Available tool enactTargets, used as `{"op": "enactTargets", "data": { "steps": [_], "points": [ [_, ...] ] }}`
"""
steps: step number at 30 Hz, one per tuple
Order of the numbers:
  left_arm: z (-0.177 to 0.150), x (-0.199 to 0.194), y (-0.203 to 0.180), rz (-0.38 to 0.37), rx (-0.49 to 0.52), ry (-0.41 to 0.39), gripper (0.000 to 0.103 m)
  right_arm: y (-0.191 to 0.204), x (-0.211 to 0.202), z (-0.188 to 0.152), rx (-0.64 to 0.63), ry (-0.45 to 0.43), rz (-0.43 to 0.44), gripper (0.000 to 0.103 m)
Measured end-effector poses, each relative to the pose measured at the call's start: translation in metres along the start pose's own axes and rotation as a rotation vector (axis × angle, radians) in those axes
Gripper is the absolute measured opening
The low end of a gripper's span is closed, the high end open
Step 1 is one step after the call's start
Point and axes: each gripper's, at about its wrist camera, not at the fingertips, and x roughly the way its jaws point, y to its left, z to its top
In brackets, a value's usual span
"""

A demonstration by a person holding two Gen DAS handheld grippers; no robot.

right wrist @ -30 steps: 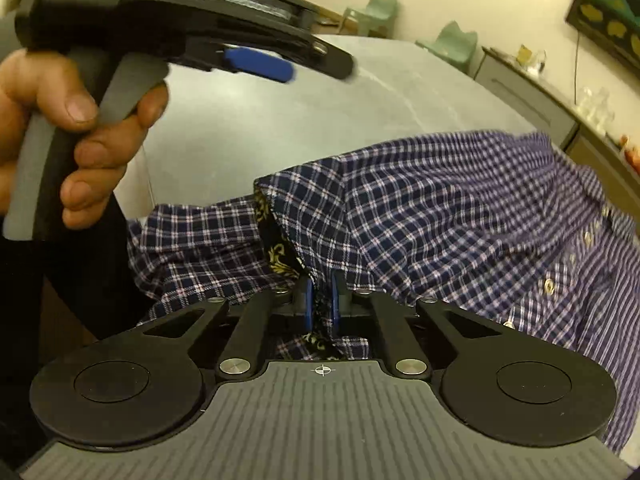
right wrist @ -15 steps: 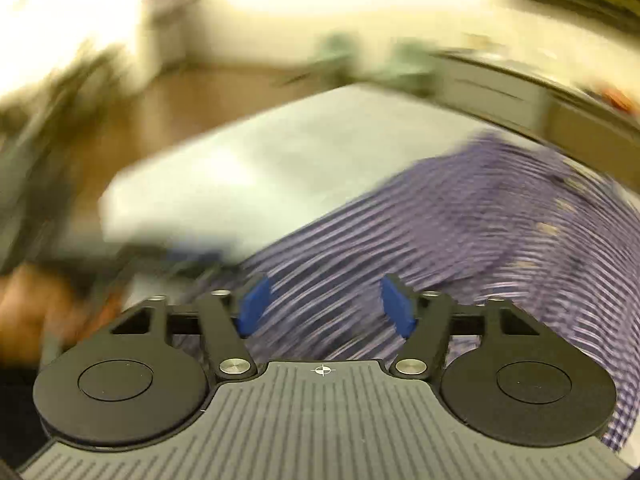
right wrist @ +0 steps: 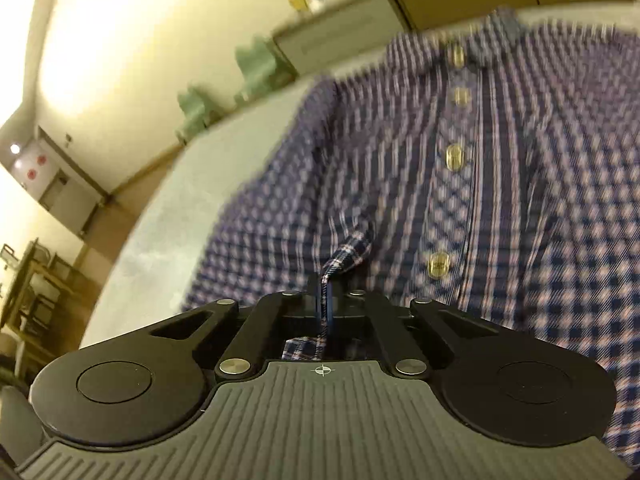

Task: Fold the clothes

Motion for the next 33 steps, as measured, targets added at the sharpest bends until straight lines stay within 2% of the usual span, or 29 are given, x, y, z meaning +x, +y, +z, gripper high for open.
{"op": "enactTargets", "data": {
  "steps": [2,4,8,10,12,13,14,16,18,20,23,26,29,30,32,33],
  "points": [
    [0.001,0.003,0.012,-0.020,-0.065,0.030,0.005,-0.001,-0.001,0.003,-0.008,-0.014,-0.012,0.000],
    [0.001,0.009,0.020,-0.002,-0.093,0.064,0.005,-0.003,-0.002,0.006,-0.016,-0.029,-0.023,0.000],
    [0.000,0.014,0.020,0.058,-0.038,0.090,0.006,0.000,0.017,0.001,-0.080,0.075,-0.112,0.001],
    [-0.002,0.013,0.019,0.068,-0.011,0.099,0.006,0.006,0.016,0.005,-0.099,0.061,-0.166,0.007],
    [-0.004,0.012,0.017,0.076,0.007,0.103,0.006,0.025,0.000,0.011,-0.144,-0.071,-0.312,0.053],
    [-0.005,0.011,0.017,0.079,0.017,0.105,0.006,0.037,-0.006,0.013,-0.166,-0.135,-0.346,0.059],
    [-0.005,0.011,0.016,0.083,0.025,0.106,0.006,0.048,-0.012,0.015,-0.189,-0.199,-0.377,0.060],
    [-0.006,0.011,0.015,0.089,0.043,0.103,0.006,0.061,0.017,0.027,-0.228,-0.140,-0.330,0.058],
    [-0.007,0.010,0.012,0.096,0.059,0.103,0.006,0.074,0.047,0.038,-0.266,-0.078,-0.281,0.047],
    [-0.009,0.008,0.010,0.104,0.072,0.106,0.007,0.087,0.076,0.050,-0.305,-0.016,-0.232,0.043],
    [-0.010,0.005,0.006,0.115,0.095,0.114,0.009,0.084,0.106,0.051,-0.311,0.062,-0.267,0.045],
    [-0.009,0.005,0.003,0.116,0.103,0.117,0.010,0.087,0.089,0.036,-0.315,0.094,-0.264,0.045],
    [-0.008,0.004,0.001,0.115,0.103,0.123,0.012,0.091,0.036,-0.017,-0.355,0.096,-0.187,0.051],
    [-0.009,0.004,-0.001,0.117,0.111,0.127,0.013,0.089,0.025,-0.039,-0.394,0.094,-0.182,0.053],
    [-0.013,0.003,-0.004,0.124,0.139,0.139,0.013,0.088,0.001,-0.076,-0.499,0.072,-0.197,0.065],
    [-0.015,0.001,-0.005,0.127,0.153,0.144,0.016,0.090,-0.011,-0.092,-0.565,0.051,-0.215,0.065]
  ]
}}
